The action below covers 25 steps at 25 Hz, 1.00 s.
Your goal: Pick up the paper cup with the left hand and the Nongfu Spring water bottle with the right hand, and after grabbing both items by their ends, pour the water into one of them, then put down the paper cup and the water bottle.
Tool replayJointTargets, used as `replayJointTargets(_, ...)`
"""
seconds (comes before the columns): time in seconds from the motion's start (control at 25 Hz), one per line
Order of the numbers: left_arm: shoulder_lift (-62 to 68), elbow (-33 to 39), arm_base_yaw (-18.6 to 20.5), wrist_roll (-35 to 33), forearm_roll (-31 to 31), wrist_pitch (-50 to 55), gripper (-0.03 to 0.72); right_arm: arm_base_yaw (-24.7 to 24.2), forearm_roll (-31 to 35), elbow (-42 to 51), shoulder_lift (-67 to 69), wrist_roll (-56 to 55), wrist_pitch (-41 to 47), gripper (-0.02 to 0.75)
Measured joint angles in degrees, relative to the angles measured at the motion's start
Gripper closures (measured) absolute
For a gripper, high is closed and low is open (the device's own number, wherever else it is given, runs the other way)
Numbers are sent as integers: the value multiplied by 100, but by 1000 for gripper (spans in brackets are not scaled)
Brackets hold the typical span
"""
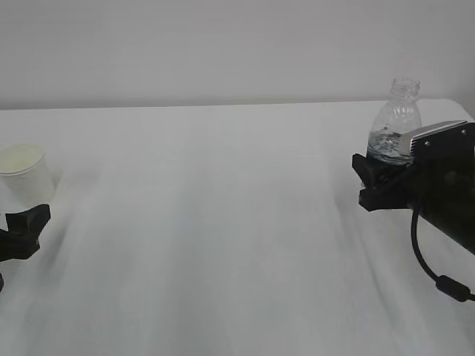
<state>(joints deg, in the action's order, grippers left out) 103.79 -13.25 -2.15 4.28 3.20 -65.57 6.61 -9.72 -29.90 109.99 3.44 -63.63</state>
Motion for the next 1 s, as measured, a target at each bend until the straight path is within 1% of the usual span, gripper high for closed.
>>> replayJointTargets(0.36,0,0,0,0,-25,0,101,0,-129,26,-129,0,0,262)
replayJointTargets(0.72,193,0,0,0,-468,-2,101,0,-168,26,-129,0,0,262)
replayJointTargets(1.0,578,-57,0,0,-474,-2,101,0,-208,26,-129,0,0,262)
